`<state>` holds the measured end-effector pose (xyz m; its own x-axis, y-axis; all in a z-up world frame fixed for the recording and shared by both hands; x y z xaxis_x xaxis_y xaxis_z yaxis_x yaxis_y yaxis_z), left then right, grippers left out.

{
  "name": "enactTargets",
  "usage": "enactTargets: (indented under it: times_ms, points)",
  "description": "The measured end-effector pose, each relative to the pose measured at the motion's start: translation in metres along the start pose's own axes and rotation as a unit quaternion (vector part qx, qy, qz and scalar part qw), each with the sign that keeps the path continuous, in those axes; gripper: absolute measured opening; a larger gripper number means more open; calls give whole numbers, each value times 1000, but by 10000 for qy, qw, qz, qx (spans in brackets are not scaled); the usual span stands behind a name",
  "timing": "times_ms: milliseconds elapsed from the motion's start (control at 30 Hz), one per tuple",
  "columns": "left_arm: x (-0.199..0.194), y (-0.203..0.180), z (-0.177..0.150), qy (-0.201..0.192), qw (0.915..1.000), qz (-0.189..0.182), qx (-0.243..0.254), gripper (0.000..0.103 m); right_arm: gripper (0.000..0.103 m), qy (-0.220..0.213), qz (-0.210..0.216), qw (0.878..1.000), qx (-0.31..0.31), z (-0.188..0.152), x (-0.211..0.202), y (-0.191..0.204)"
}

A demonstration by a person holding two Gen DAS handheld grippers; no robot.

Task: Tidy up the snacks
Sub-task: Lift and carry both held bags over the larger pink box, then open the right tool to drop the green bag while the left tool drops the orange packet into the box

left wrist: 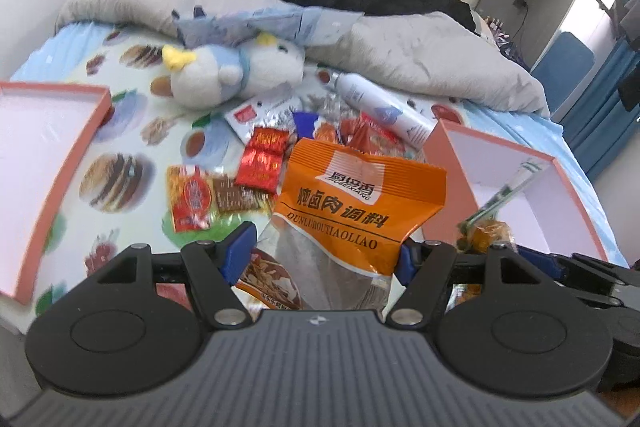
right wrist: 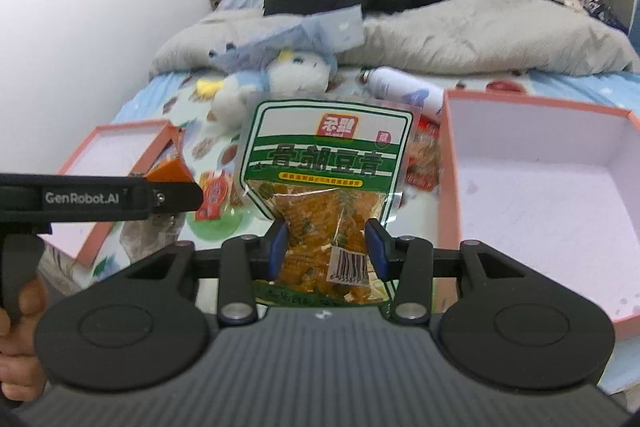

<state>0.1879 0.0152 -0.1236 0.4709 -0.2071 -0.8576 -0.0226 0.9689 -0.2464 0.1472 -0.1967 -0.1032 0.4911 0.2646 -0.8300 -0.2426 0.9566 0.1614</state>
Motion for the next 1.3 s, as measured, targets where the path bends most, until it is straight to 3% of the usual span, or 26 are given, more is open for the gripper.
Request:
enactTargets:
  times_ms: [233,333,500,667,967,1300]
  points:
    - [-20,-24,29,-171,9996,-74,210,73,45,-363,-5,9993,85,20,-32,-15]
    - [-24,-40,38,-212,9990,-293,260,73,45,-536,9,9984,184,28,-45,-26]
    - [-22,-78,53,-265,9979,-443,402,73,45,-746,34,9969,248,38,-63,-50]
    - [-17,-118,63,-329,9956,-718,505,73,45,-719,-201,9971,165,46,-69,-74]
    - [32,-184,76,92,9914,-880,961,73,45,-616,-478,9946,691,44,-56,-138]
    - [116,-232,70,800,9839,-886,1332,74,46,24,-691,9890,1308,20,-9,-204]
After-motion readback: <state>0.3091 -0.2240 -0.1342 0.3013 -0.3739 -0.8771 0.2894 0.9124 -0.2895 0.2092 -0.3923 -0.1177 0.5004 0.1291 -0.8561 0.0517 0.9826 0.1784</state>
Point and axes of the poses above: each gripper's, at about its wrist camera, not at the fingertips, and x roughly the way its jaws point, y to its left, z to its top, the point moved 4 cm from there along x, roughly the way its jaws point, and after that the axes turned 14 degrees about y, right-handed, at the moved point
